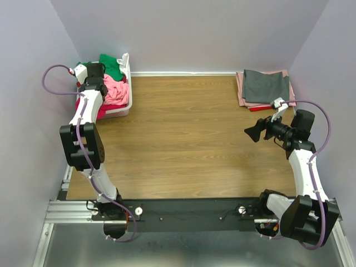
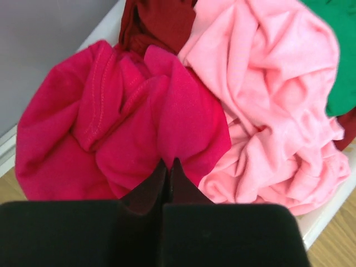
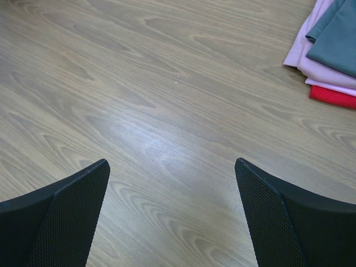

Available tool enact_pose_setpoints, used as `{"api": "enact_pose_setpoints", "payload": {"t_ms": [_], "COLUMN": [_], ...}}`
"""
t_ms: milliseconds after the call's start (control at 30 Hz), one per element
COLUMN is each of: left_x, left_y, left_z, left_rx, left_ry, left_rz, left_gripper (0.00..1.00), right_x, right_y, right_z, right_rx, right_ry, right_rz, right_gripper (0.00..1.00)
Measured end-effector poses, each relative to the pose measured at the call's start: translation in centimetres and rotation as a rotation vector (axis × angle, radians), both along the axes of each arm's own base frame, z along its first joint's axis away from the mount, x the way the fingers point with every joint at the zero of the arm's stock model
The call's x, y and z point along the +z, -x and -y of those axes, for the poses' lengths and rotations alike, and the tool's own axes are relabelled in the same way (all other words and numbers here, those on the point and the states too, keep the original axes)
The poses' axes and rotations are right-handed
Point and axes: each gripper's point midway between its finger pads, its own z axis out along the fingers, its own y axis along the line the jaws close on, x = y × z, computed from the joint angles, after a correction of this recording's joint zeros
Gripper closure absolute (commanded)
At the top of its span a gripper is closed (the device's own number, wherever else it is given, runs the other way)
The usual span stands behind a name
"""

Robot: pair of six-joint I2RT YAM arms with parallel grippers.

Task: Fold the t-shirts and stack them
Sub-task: Grab the tshirt from the pile

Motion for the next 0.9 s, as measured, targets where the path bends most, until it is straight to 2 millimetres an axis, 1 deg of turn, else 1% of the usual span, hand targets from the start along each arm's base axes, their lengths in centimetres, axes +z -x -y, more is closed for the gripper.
{"api": "enact_pose_setpoints", "payload": {"t_ms": [100, 167, 200, 233, 267, 300, 333, 367, 433, 467, 533, 600, 667, 767, 900], "left_x": [1.7, 3.7, 5.4, 7.5, 10.0, 12.6, 16.0, 17.8, 23.5, 25.5, 28.8, 31.0, 32.6, 34.2, 37.7], "left_y": [0.1, 0.3, 0.6, 0.9, 1.4, 1.8, 2.6, 3.1, 4.7, 5.2, 5.9, 6.2, 6.2, 6.3, 6.6], "left_z": [-0.1, -0.1, -0.1, 0.0, 0.1, 0.2, 0.3, 0.5, 0.8, 1.0, 1.3, 1.7, 2.2, 2.8, 3.8], "left_rx": [-0.007, -0.014, -0.019, -0.024, -0.029, -0.035, -0.040, -0.044, -0.054, -0.059, -0.069, -0.087, -0.113, -0.144, -0.193], "left_ry": [-0.011, -0.023, -0.033, -0.044, -0.056, -0.068, -0.084, -0.089, -0.106, -0.111, -0.119, -0.118, -0.114, -0.105, -0.094], "left_rz": [0.031, 0.072, 0.108, 0.154, 0.214, 0.281, 0.367, 0.416, 0.557, 0.608, 0.694, 0.751, 0.790, 0.821, 0.898], "left_gripper": [1.00, 1.00, 1.00, 1.00, 1.00, 1.00, 1.00, 1.00, 1.00, 1.00, 1.00, 1.00, 1.00, 1.00, 1.00], "right_x": [0.0, 0.1, 0.1, 0.1, 0.1, 0.1, 0.1, 0.1, 0.1, 0.1, 0.1, 0.1, 0.1, 0.0, 0.0], "right_y": [0.0, 0.0, 0.0, 0.0, 0.0, 0.0, 0.0, 0.0, 0.1, 0.1, 0.1, 0.1, 0.2, 0.2, 0.2], "right_z": [0.0, 0.0, 0.0, 0.0, 0.0, 0.0, 0.0, 0.0, 0.0, 0.0, 0.0, 0.0, -0.1, -0.1, -0.1], "right_rx": [0.000, 0.000, 0.000, 0.000, 0.000, 0.000, 0.000, 0.000, 0.000, 0.000, 0.000, 0.000, 0.000, 0.000, 0.000], "right_ry": [0.000, 0.001, 0.001, 0.001, 0.001, 0.001, 0.001, 0.001, 0.000, 0.000, 0.000, 0.000, 0.000, -0.001, -0.002], "right_rz": [0.001, 0.003, 0.003, 0.003, 0.003, 0.003, 0.003, 0.003, 0.002, 0.002, 0.001, 0.000, 0.000, -0.004, -0.007], "right_gripper": [0.00, 0.00, 0.00, 0.00, 0.00, 0.00, 0.00, 0.00, 0.00, 0.00, 0.00, 0.00, 0.00, 0.00, 0.00]}}
